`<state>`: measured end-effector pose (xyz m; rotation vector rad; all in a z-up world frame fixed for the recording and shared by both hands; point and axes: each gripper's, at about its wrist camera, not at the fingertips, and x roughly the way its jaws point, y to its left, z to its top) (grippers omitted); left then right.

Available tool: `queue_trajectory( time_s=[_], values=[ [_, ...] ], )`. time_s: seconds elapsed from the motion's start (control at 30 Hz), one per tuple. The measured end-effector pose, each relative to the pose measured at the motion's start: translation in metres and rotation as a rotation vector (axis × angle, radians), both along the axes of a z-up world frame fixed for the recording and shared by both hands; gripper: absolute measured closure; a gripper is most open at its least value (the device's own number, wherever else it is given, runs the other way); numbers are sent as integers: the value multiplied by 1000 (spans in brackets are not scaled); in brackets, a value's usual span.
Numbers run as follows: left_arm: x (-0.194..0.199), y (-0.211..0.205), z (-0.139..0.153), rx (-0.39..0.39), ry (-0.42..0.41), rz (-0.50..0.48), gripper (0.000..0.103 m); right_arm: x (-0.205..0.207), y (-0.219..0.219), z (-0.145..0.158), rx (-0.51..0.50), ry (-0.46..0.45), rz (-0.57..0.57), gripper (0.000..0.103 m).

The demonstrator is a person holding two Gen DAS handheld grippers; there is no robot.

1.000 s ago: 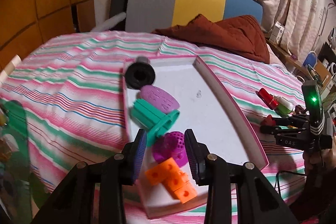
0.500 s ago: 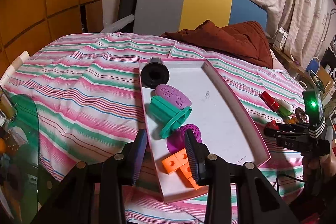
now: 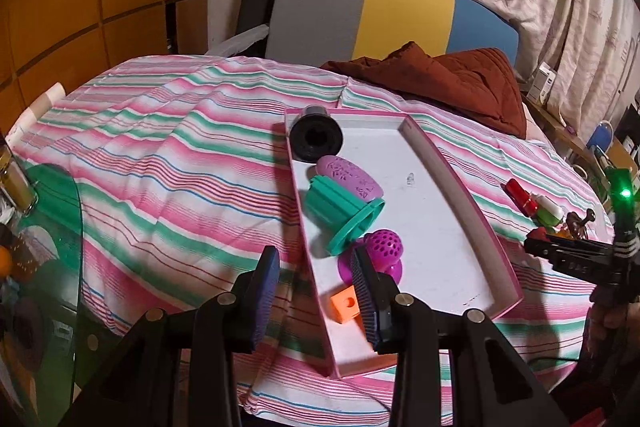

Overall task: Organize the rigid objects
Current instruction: 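Carry the red puzzle piece into the tray and open the right gripper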

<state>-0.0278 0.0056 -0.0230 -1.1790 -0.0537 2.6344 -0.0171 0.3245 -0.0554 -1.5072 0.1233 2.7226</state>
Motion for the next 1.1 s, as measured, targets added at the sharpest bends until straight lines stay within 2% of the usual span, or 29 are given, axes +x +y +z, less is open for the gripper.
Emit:
queue_trajectory(
  time_s=[0.17, 0.37, 0.57, 0.67, 0.8, 1.03, 1.1],
  values=[
    [-2, -11, 2, 4, 13, 45, 66, 5, -28, 25, -38, 72, 89, 57],
    [-4, -26, 5, 0, 20, 95, 66, 6, -90, 45, -83, 120, 269, 57],
    [-2, -28, 6, -18, 27, 104, 66, -2, -150, 18, -45, 37, 399, 57],
    [0, -24, 8, -34, 41, 93, 66, -6, -165, -1, -4, -19, 417, 57],
    [1, -21, 11, -42, 47, 79, 66, -7, -168, -19, -15, -76, 426, 56],
    [4, -15, 11, -57, 46, 61, 66, -4, -164, -21, -54, -60, 417, 55],
    [5, -14, 11, -61, 47, 57, 66, -2, -160, -17, -70, -54, 412, 51]
  ],
)
